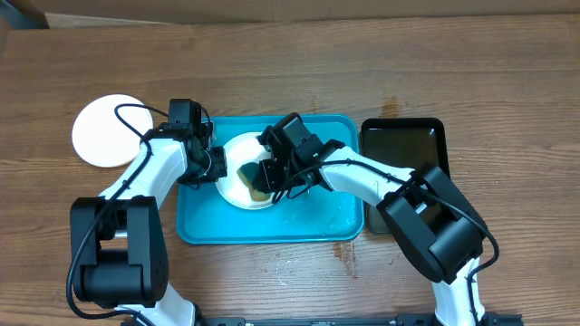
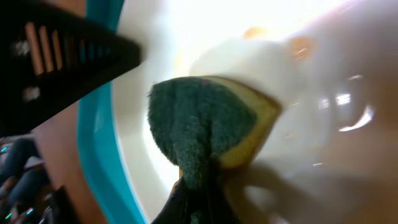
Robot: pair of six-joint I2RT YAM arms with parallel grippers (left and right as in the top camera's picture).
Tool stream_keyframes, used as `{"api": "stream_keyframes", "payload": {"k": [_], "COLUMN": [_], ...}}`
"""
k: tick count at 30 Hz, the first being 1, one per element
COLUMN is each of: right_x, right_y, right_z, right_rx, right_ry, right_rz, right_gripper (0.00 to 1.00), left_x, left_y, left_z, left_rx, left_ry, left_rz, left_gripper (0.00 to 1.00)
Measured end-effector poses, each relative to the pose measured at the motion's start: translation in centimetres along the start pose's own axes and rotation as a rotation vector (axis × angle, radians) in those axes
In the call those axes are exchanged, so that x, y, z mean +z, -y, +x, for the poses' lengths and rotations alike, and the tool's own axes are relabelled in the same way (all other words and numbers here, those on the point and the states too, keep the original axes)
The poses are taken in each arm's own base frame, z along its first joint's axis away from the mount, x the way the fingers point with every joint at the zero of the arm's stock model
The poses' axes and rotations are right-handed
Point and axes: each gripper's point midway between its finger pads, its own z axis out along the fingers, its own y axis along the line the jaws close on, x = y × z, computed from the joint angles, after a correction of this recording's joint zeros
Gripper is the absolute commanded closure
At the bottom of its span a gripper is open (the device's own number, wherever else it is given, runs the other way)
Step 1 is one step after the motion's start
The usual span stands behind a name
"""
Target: Clean dirty plates on tray and stack at the side
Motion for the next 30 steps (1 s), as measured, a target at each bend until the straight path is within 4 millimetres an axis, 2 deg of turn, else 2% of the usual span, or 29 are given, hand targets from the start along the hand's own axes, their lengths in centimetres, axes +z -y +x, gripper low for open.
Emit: {"api": "stream_keyframes", "payload": {"k": [4, 11, 17, 20, 23, 25, 26, 28, 29, 30], "right_x": [-0.8, -4.3, -7.4, -11.4, -16.9, -20.7, -23.6, -25.0, -26.0, -26.4], "right_y": [1.7, 6.7, 6.4, 5.7, 5.3, 5.7, 6.5, 7.5, 8.8, 9.6], "right_z": [-1.7, -4.9, -5.7, -6.5, -7.3, -7.0, -6.0, -5.1, -3.5, -2.7], "right_rx": [0.012, 0.106, 0.132, 0.129, 0.140, 0.172, 0.218, 0.257, 0.313, 0.344], "right_ry": [0.055, 0.137, 0.133, 0.175, 0.241, 0.270, 0.278, 0.276, 0.244, 0.228], "right_rz": [0.039, 0.063, -0.028, -0.040, -0.034, -0.008, 0.025, 0.058, 0.103, 0.129], "right_gripper": [0.96, 0.96, 0.96, 0.96, 0.96, 0.96, 0.96, 0.96, 0.96, 0.96], "left_x": [0.0, 0.0, 0.0, 0.0, 0.0, 0.0, 0.0, 0.0, 0.0, -0.2], "left_y": [0.0, 0.1, 0.3, 0.2, 0.2, 0.2, 0.2, 0.2, 0.1, -0.1], "left_z": [0.0, 0.0, 0.0, 0.0, 0.0, 0.0, 0.0, 0.1, 0.3, 0.5], "left_rx": [0.000, 0.000, 0.001, 0.001, 0.001, 0.001, 0.001, 0.001, 0.000, -0.001], "left_ry": [0.000, 0.000, 0.001, -0.001, 0.000, 0.000, 0.000, -0.004, -0.012, -0.024], "left_rz": [0.000, 0.005, 0.012, 0.011, 0.011, 0.011, 0.011, 0.008, 0.001, -0.010], "left_gripper": [0.96, 0.96, 0.96, 0.96, 0.96, 0.96, 0.96, 0.96, 0.96, 0.96]}}
